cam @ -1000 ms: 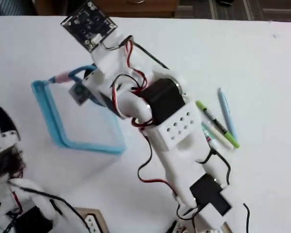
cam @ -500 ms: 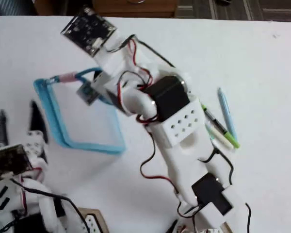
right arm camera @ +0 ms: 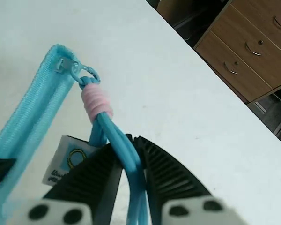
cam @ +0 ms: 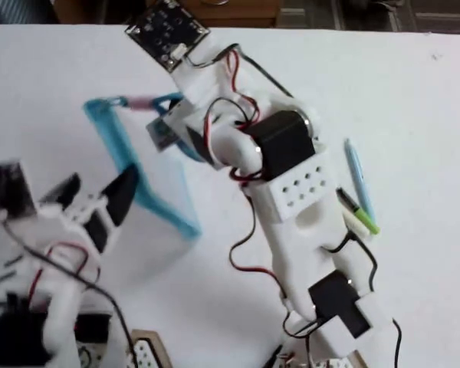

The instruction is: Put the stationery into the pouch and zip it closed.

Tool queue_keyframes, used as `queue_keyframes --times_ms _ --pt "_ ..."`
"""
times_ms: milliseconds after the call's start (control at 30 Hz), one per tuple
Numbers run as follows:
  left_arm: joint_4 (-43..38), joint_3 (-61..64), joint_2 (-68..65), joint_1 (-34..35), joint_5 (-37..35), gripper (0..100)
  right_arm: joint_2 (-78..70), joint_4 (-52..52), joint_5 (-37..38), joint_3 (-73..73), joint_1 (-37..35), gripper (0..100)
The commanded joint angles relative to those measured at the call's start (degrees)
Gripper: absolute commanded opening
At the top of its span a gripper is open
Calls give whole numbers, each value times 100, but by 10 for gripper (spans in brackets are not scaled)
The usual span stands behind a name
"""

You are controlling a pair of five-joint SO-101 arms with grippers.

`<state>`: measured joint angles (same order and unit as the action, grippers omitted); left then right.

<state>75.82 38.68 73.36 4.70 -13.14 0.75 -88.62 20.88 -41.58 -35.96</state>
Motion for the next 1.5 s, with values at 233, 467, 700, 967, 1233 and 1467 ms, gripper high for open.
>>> queue_keyframes --times_ms 233,467,700,967,1233,1467 --pt "62 -598 -778 -1508 -281 305 40 22 62 -158 57 16" --pt "-756 -343 -963 -1569 -264 206 48 75 62 -202 259 16" --pt "-686 -1380 -936 -1121 -299 203 84 541 589 -211 743 16" --pt "-404 -3481 -927 -145 -53 207 66 1244 835 -202 743 16" --pt "-2418 -2769 -1824 646 308 207 92 1068 1310 -211 743 16" --pt "-4290 -2567 -4532 769 299 207 470 831 1723 -176 743 16"
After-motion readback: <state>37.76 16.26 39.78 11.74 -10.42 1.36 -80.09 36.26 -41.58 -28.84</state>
